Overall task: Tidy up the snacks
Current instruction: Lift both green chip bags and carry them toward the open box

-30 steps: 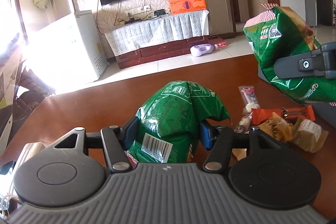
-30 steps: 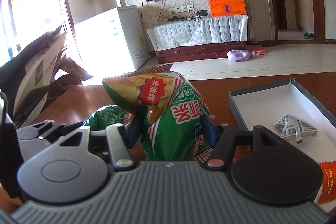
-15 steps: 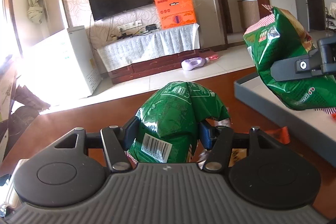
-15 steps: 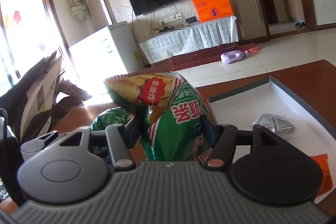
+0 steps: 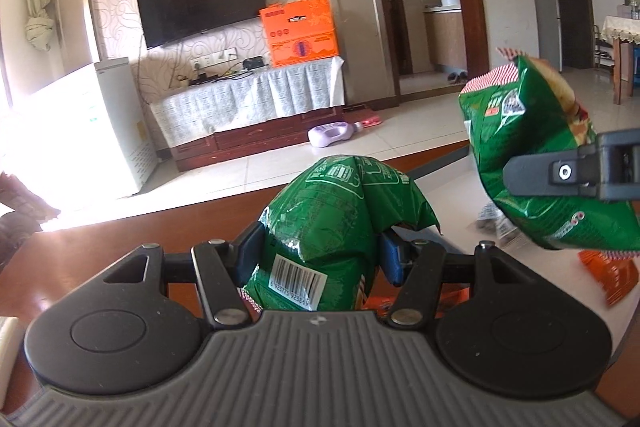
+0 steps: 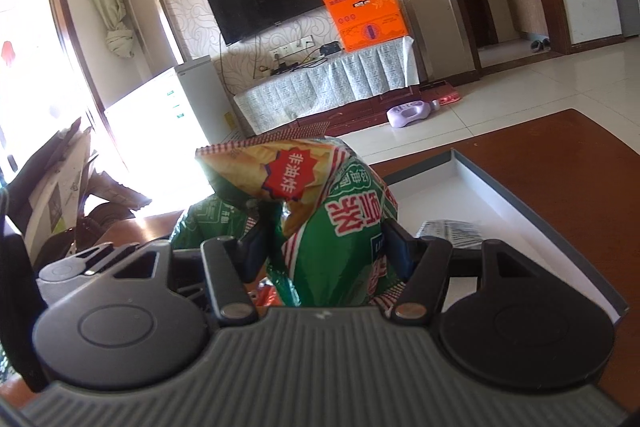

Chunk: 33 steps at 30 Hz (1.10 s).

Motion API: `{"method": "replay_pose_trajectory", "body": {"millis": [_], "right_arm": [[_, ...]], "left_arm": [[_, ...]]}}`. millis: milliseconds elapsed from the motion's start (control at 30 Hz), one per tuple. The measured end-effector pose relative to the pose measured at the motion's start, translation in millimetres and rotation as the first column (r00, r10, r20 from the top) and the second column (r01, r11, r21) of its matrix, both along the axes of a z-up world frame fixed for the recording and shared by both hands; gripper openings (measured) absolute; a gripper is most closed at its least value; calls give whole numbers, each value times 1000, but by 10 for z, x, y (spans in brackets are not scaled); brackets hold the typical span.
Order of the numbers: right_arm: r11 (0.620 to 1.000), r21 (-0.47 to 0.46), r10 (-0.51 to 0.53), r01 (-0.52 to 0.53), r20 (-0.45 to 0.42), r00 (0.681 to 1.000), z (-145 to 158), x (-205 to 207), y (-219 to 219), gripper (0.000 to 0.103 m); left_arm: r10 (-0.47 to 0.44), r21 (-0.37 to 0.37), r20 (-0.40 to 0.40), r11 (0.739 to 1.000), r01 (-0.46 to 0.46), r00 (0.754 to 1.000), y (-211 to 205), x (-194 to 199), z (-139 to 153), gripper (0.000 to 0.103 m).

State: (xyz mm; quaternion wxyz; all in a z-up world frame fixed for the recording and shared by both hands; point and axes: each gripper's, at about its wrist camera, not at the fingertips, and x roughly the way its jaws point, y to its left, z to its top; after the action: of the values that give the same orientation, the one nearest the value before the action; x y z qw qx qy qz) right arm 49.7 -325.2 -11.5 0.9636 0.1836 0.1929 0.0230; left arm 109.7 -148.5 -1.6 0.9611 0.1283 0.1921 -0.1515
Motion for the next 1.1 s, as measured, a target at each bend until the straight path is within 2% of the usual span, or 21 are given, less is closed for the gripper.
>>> {"method": "replay_pose_trajectory", "body": {"millis": [367,700,1100], "right_arm": [[996,26,-80,80,-11,997,-102,-91,-339,63],[993,11,-115,115,-16,993,-113,-108,-472,63],[989,7,-145,146,-49,988,-204,-115,-656,63]], "left_arm": [[-44,-10,16,999,44,999,-615,123,-10,65],[-88,-28,14,996,89,996,-1039,336,-45,65],[-134,-46,-27,990,133,991,-1451,720,-228,65]]}}
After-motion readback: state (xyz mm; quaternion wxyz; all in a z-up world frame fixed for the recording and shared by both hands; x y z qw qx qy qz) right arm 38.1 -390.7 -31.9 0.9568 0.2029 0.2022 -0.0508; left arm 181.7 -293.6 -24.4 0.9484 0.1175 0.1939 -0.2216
